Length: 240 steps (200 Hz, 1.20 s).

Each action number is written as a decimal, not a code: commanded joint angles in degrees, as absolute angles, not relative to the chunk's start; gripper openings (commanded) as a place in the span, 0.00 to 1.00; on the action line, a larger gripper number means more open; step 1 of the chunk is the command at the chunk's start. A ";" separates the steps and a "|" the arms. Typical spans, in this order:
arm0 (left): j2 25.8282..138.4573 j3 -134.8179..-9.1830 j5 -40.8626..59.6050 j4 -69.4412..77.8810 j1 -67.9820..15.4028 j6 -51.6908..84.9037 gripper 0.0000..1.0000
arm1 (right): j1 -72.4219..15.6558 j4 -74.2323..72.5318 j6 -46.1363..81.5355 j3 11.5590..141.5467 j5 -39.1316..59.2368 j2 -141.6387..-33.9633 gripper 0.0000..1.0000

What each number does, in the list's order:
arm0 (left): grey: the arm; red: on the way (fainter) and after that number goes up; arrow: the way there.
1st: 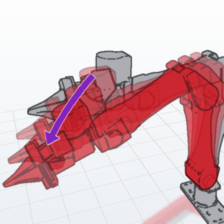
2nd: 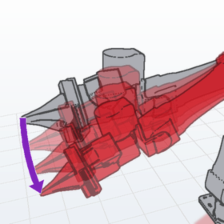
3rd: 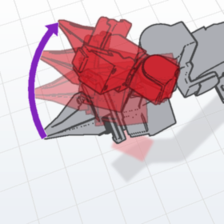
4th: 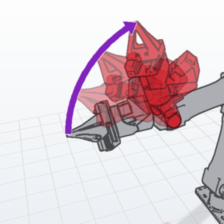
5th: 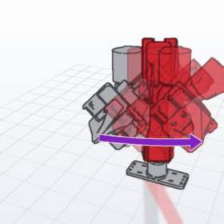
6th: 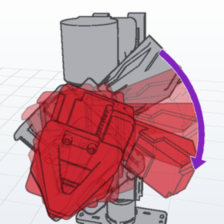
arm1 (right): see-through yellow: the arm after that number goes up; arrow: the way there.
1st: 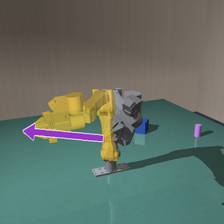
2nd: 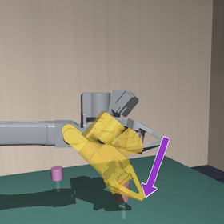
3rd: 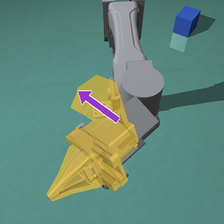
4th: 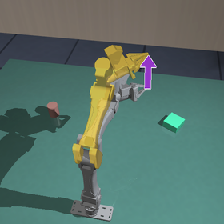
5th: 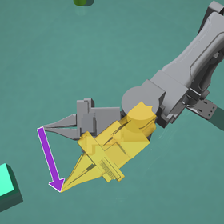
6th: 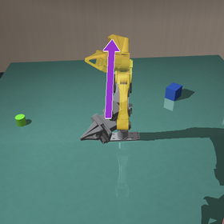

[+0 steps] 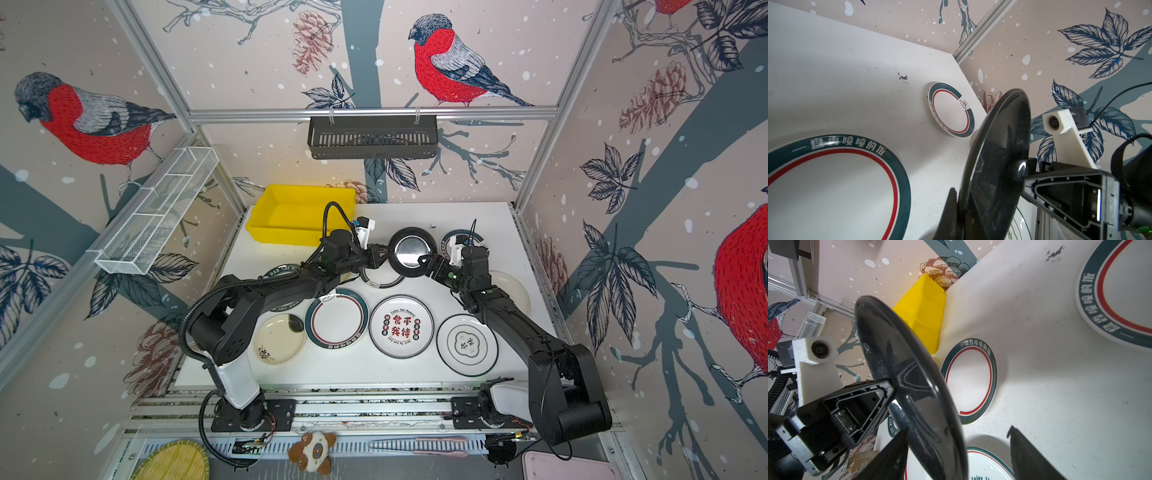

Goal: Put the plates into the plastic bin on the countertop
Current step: 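Close the left gripper on the upright black plate held by the right gripper, then carry the black plate to the bin with the left gripper while the right withdraws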

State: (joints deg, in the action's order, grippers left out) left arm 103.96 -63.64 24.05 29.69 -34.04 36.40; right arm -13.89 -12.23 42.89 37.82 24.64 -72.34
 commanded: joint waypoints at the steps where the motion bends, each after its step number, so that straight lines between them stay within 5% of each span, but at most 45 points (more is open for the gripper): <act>1: 102.94 -64.85 22.58 28.35 -32.61 33.78 0.00 | -13.97 -11.54 40.94 38.21 22.60 -70.47 0.78; 132: 101.75 -72.88 6.16 16.17 -12.91 33.27 0.00 | -13.86 -4.13 36.14 41.21 18.11 -68.91 0.79; 200: 115.55 -87.72 -7.45 3.82 -7.29 26.50 0.00 | -13.80 -0.96 34.80 41.05 16.12 -66.70 0.79; 240: 122.38 -93.94 -7.42 0.19 -7.21 25.33 0.00 | -13.80 -1.06 35.07 40.12 15.65 -66.24 0.79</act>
State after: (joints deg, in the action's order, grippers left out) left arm 119.77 -90.67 -5.13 2.90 -7.33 26.65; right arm -13.80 -1.39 35.81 40.42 16.58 -66.30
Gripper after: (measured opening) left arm 0.079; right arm 0.795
